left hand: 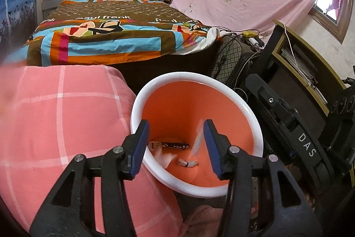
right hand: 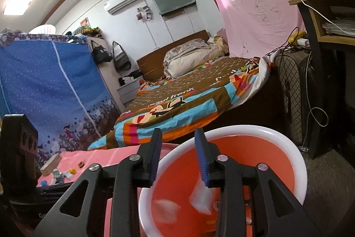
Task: Collect trash
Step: 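Open both tools to drop the box and tube into the basin, then move both tools back over the remaining trash on the bed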
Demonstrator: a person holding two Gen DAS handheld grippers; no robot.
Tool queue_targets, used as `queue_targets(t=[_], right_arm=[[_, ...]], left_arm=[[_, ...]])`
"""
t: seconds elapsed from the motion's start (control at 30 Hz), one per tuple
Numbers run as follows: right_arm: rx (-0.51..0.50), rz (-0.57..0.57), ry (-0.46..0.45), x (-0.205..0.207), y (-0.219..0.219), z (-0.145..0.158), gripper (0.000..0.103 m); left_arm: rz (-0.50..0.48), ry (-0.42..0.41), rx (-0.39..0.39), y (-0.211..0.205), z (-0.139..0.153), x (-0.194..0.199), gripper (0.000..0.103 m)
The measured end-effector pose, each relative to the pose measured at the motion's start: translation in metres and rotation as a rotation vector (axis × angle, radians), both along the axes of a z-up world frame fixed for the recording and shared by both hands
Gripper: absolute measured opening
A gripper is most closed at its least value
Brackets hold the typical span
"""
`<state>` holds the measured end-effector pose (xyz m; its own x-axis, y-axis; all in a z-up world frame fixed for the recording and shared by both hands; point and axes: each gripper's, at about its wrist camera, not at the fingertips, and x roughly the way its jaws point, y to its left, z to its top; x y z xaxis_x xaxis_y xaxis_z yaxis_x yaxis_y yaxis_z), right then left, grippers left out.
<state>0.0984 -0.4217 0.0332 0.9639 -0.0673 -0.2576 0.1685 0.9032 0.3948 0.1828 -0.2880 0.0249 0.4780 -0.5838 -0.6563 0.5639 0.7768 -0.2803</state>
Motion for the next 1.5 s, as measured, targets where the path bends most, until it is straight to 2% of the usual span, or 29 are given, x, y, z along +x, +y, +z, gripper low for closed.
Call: queue_targets(t=[0.33, 0.43, 0.5, 0.57, 0.63, 0.7, 0.73, 0.8, 0.87, 1.13, 1.5], right_arm=[[-0.006, -0.025, -0.015, -0.002, -0.003, 0.004, 0.045], [-0.018, -0.032, -0.027, -0.001, -0.001, 0.007, 0.048], [-0.027, -0.034, -0.033, 0.0, 0.003, 0.009, 0.053], [-0.035, -0.031, -0.046, 0.001, 0.008, 0.011, 0.072], [-0.039, -0.025, -0.066, 0.001, 0.012, 0.014, 0.078], [-0.052, -0.017, -0.075, 0.003, 0.018, 0.017, 0.081], [-0.063, -0.014, -0.08, 0.003, 0.022, 0.018, 0.084], [-0.079, -0.006, -0.095, 0.005, 0.029, 0.021, 0.09], [-0.084, 0.007, -0.115, 0.006, 0.035, 0.023, 0.103], [-0.12, 0.069, -0.221, 0.009, 0.069, 0.035, 0.103], [-0.193, 0.176, -0.345, 0.023, 0.143, 0.045, 0.103]], left_arm=[[0.082, -0.035, -0.038, 0.024, 0.007, 0.004, 0.063], [0.118, -0.064, -0.059, 0.037, 0.013, 0.004, 0.072], [0.145, -0.094, -0.081, 0.048, 0.019, 0.003, 0.08], [0.165, -0.116, -0.095, 0.056, 0.023, 0.002, 0.088], [0.189, -0.146, -0.112, 0.068, 0.027, 0.001, 0.091], [0.214, -0.177, -0.12, 0.079, 0.031, 0.001, 0.101], [0.233, -0.195, -0.123, 0.084, 0.033, 0.0, 0.103], [0.285, -0.236, -0.14, 0.098, 0.035, -0.003, 0.103], [0.317, -0.26, -0.145, 0.11, 0.037, -0.004, 0.103], [0.459, -0.375, -0.132, 0.162, 0.039, -0.014, 0.103], [0.625, -0.508, -0.088, 0.237, 0.038, -0.027, 0.103]])
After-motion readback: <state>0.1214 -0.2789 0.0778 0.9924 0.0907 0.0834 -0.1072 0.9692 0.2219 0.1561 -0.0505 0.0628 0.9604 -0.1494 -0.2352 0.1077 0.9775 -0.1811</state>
